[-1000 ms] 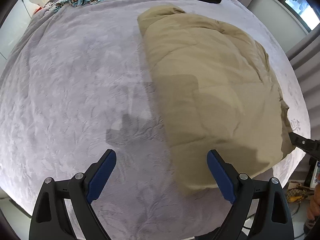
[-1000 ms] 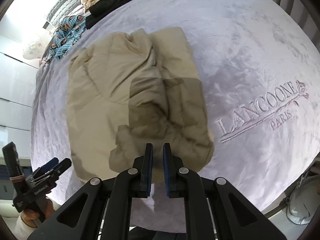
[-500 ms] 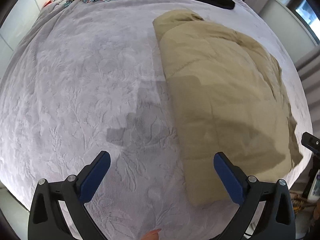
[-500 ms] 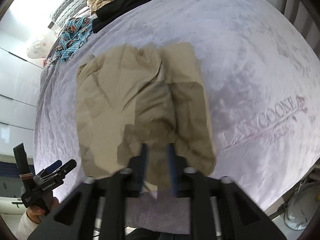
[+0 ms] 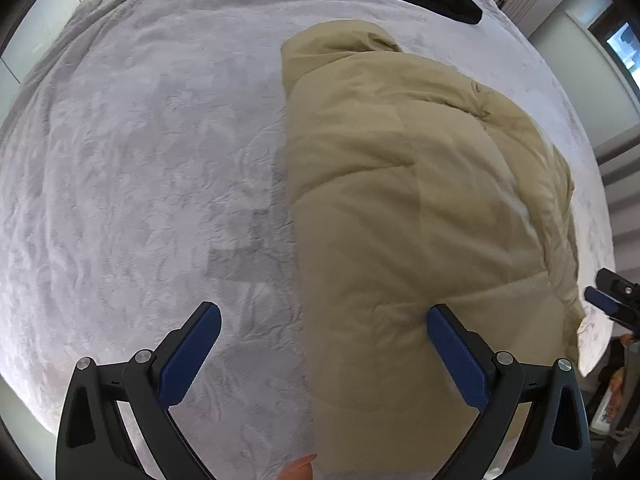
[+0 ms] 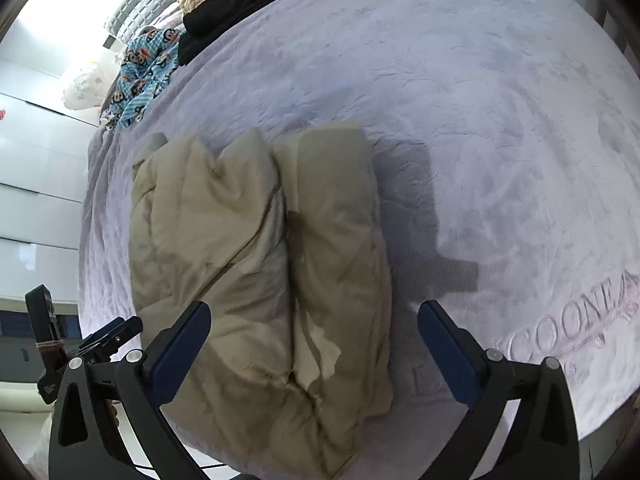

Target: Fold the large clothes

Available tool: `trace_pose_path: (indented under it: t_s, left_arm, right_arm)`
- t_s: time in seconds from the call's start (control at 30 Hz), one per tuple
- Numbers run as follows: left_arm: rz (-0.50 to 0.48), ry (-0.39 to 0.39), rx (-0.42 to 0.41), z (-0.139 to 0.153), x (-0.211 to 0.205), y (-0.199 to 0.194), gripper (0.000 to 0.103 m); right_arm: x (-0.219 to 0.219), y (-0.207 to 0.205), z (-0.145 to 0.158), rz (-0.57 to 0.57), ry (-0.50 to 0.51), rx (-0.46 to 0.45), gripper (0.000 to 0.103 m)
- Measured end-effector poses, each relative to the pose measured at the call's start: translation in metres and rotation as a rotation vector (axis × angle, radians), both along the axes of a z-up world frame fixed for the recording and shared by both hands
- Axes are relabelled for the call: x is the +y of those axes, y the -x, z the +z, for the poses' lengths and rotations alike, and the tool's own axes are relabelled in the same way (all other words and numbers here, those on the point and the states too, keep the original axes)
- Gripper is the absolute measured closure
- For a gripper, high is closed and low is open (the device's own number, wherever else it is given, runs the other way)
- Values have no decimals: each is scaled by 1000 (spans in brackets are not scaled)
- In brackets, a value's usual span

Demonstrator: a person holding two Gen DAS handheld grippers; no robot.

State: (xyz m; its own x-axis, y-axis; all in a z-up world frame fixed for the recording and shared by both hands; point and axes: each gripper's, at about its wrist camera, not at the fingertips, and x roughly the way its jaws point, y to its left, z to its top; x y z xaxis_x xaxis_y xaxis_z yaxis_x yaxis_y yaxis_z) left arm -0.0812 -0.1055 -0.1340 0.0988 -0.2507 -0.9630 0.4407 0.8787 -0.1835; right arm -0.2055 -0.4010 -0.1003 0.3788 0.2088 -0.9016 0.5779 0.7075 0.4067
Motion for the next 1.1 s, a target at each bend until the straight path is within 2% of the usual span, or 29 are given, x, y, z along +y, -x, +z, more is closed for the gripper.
trace_pose_path:
  t_s: [0.1,0.23,0.33,0.43,0.5,0.6,0.63,0.8,0.9,0.93,1.0,1.1]
  left_arm:
    - [-6,78,55,-6,-2,-12,0]
    - [4,175,151,-21,-1,-32,0]
    - [8,223,194,-34,-2,-44,0]
    - [-1,281,214,-44,0,-56,0]
    - [11,349,302,-60,3,-62,0]
    - [57,459,461,-93,4,-67,0]
    - [67,477,484,-99,2,-67,0]
    - [87,512,518,-111,-11,-61,0]
    - [91,494,477,-102,-17,-57,2]
    - [84,492,459,-98,-21,-52,8]
    - [70,497,431,-88,-20,-50,16]
    - [48,524,413,-73,-14,-52,23]
  right_arm:
    - [-12,-3,-11,5,-72,-13,0]
    - [-14,-15,-20,78,-174,-30,0]
    - [-10,-35,-32,171,-161,10,0]
    - [-19,-49,-55,199,-141,83,0]
    - [-29,-52,-73,186,-204,92,0]
    - [-40,-56,-94,166,-336,38,0]
    - [-41,-59,-100,163,-367,23,0]
    - [-35,-76,-121,166,-470,-40,0]
    - [-37,-78,-128,125,-502,-45,1]
    - [-37,-77,-127,119,-508,-47,3]
    - [-37,-75,-125,95,-568,-68,35]
    - [-32,-73,-110,79,-579,-99,51]
